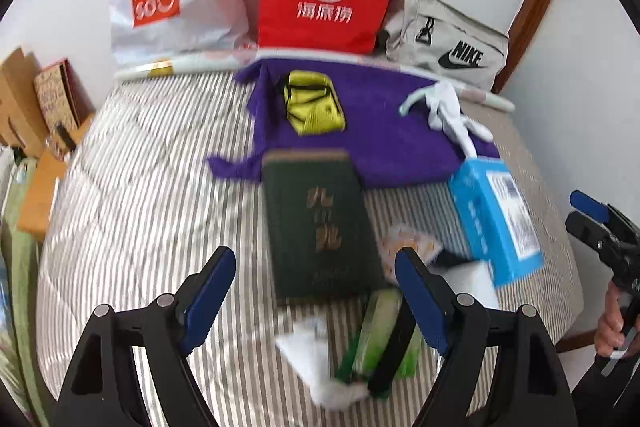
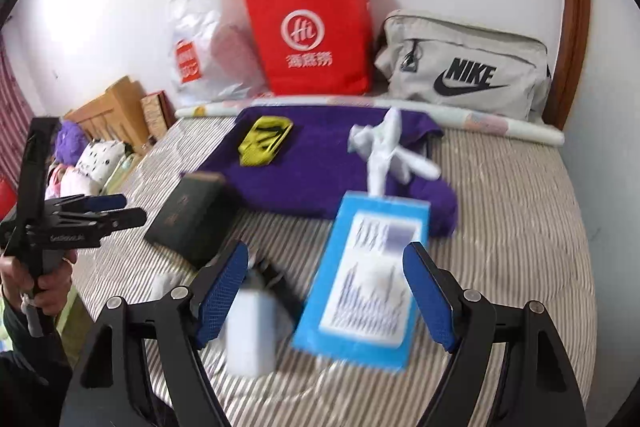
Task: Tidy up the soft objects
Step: 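Grasp the white sponge block with the right tool while the left tool reaches the white tissue, then grasp the white tissue with the left tool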
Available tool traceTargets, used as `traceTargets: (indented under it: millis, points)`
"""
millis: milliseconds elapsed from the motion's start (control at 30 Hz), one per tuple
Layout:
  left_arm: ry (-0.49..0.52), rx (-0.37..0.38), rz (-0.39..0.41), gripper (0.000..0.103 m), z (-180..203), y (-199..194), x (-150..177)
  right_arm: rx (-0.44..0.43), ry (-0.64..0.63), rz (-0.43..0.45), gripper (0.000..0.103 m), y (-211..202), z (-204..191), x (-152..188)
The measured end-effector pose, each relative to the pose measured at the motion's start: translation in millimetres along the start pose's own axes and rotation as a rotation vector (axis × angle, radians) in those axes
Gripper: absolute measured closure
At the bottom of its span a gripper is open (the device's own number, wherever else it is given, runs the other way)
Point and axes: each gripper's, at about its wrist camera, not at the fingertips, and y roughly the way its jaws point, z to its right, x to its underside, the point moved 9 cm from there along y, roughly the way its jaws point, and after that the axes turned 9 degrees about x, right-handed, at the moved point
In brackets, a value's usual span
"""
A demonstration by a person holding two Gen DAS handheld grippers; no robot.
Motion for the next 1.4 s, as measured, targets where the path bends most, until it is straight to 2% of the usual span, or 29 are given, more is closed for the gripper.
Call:
traceTargets:
  millis: [200, 367, 500, 567, 633, 733, 833, 933, 1200, 1300, 1400]
  points:
    - [-0.005, -0.050, -0.003, 0.023, -10, -2, 32, -0.048, -0.015, -0.033, 0.032, -6, -28, 40]
    - [-0.036, -0.037, -0.023, 0.023, -19, 2, 57, -0.089, -0.038, -0.054, 0.032, 0, -51, 64]
    - [-0.050, -0.037, -0.029, 0.023, -26, 5, 73, -0.080, -0.070, -0.076, 0.038, 13, -64, 77]
    - [-0.062, -0.028, -0.037, 0.023, -30, 6, 81, -0.068, -0.077, -0.086, 0.048, 21, -66, 82]
    - [-0.072, -0.026, -0.043, 0.023, -33, 7, 88, -0.078, -0.071, -0.103, 0.054, 28, -68, 86]
    - [-0.076, -0.019, -0.049, 0.023, -35, 8, 96, -0.080, -0.069, -0.125, 0.054, 40, -73, 92]
    - [-0.071, -0.014, -0.052, 0.023, -34, 9, 99, -0.063, -0.082, -0.127, 0.072, 51, -75, 95]
    - [-0.069, -0.002, -0.059, 0.023, -32, 11, 102, -0.059, -0.081, -0.119, 0.072, 49, -74, 95]
    - [-0.029, 0.019, -0.086, 0.023, -13, 25, 108, -0.018, -0.095, -0.057, 0.072, 6, -53, 100]
    - [0.014, 0.000, -0.113, 0.023, -5, 33, 116, -0.003, -0.068, -0.053, 0.073, -5, -37, 109]
    - [0.035, -0.039, -0.101, 0.023, -8, 34, 118, 0.007, -0.038, -0.056, 0.073, -10, -25, 118]
